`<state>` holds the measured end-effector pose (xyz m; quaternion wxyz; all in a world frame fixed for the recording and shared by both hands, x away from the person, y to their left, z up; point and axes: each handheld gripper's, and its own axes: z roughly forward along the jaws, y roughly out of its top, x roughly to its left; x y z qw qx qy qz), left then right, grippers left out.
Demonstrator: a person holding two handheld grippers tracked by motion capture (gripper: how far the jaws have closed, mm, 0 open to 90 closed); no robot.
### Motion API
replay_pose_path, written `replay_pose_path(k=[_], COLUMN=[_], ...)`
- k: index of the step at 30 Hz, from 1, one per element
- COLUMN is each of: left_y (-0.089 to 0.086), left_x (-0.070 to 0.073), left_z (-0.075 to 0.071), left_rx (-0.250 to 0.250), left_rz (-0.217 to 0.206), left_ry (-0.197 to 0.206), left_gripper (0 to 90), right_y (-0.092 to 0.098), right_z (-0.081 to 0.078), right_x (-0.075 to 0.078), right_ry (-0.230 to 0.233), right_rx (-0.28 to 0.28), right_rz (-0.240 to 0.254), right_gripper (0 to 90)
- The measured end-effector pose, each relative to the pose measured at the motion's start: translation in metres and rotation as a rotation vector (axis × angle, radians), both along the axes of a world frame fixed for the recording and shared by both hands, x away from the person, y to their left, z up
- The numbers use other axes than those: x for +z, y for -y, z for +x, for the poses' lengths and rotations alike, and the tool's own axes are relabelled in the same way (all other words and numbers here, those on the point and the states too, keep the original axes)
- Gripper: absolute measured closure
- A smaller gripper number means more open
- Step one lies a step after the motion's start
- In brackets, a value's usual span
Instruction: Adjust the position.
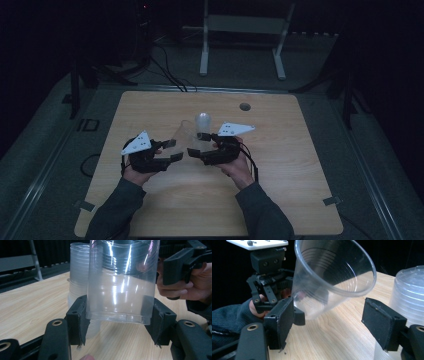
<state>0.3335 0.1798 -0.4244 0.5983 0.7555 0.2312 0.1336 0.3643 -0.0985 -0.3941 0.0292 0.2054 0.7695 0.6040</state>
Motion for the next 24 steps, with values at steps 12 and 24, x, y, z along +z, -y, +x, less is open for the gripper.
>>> replay_pose_path(k=[12, 24], left_y=[0.0014, 0.0058], left_x=[0.0018, 0.003], left_z=[-0.0022, -0.0041], left_rx=[-0.041, -0.081], left_rz=[-0.025, -0.022], left_ry=[0.016, 0.028], left_gripper=[40.5, 39.8], right_y=[-0.0082, -0.0088], right_z=[0.0023, 0.0059], right_x=[0.0042, 0.0063], right_ry=[-0.021, -0.067], right_rx=[0.038, 0.091], right_rz=[0.036, 0.125], right_gripper=[23.7, 24.6])
